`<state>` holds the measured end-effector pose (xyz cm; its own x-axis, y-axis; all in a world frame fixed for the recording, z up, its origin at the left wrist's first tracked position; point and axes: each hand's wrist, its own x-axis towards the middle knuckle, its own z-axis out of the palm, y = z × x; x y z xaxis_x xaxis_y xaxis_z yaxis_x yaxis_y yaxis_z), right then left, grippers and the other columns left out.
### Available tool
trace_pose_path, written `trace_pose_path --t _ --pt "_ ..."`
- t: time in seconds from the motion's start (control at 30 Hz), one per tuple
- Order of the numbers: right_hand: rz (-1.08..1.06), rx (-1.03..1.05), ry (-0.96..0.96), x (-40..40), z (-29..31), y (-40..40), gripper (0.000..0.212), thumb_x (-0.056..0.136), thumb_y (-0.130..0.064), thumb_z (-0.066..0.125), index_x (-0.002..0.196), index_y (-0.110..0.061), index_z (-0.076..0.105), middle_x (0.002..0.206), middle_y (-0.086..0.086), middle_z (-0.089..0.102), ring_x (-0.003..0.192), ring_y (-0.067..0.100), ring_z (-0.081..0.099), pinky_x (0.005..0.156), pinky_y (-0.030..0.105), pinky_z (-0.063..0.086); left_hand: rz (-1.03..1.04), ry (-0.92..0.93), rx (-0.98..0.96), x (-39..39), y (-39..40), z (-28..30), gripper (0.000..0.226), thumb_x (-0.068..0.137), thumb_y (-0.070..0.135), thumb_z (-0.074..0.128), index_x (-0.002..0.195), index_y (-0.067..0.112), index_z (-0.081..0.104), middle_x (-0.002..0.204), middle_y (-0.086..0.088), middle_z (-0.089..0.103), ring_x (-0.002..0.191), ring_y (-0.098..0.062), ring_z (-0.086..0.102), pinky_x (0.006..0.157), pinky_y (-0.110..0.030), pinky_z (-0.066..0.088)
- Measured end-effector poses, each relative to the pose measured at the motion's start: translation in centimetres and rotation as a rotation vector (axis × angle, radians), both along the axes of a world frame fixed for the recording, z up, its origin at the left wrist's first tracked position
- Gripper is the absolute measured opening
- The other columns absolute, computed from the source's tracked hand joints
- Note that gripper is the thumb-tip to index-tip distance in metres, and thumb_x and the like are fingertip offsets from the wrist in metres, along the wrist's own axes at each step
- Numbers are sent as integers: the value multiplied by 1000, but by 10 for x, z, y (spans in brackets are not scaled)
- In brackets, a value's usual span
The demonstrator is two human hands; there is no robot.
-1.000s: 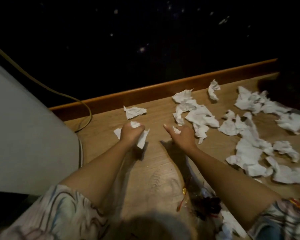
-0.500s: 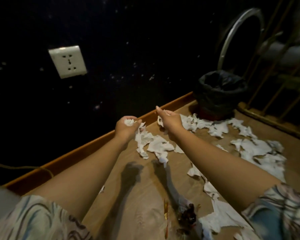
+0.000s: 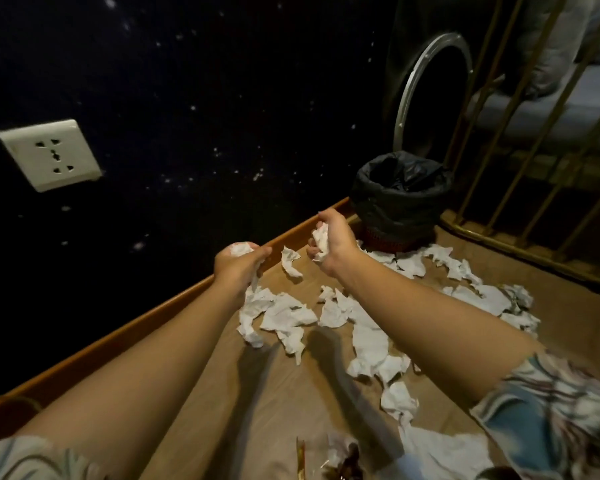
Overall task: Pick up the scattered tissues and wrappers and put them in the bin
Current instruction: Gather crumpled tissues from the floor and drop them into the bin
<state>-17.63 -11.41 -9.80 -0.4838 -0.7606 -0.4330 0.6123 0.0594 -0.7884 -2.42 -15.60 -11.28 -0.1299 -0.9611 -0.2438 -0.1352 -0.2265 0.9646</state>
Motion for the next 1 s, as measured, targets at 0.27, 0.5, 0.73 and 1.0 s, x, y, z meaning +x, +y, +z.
trace_pose_path --t 0.27,0.5,0.73,1.0 --pt "-74 -94 -229 -103 -34 -9 5 81 -17 52 83 -13 53 74 7 51 62 20 51 53 27 40 23 173 220 -111 -16 -17 35 79 4 77 107 17 59 85 -10 68 53 -13 61 43 -21 46" --pt "-295 -92 -283 -255 -35 -16 13 87 -20 46 86 -9 54 84 11 55 75 25 52 66 32 44 -12 313 254 -264 -49 -22 49 77 31 82 118 12 64 105 -10 71 79 -22 64 70 -32 53" --pt "-417 -248 -248 -350 -8 -62 43 74 -36 57 104 -5 65 107 17 70 98 34 66 92 44 51 -123 574 290 -396 -80 1 62 65 41 83 116 11 65 116 -17 71 99 -34 70 83 -41 57" --pt "-373 -408 -372 -347 -1 -55 49 90 -20 44 139 -15 40 151 19 35 138 43 32 115 63 15 -107 738 317 -395 -79 35 37 79 34 67 105 8 62 98 -15 67 87 -30 67 71 -39 56"
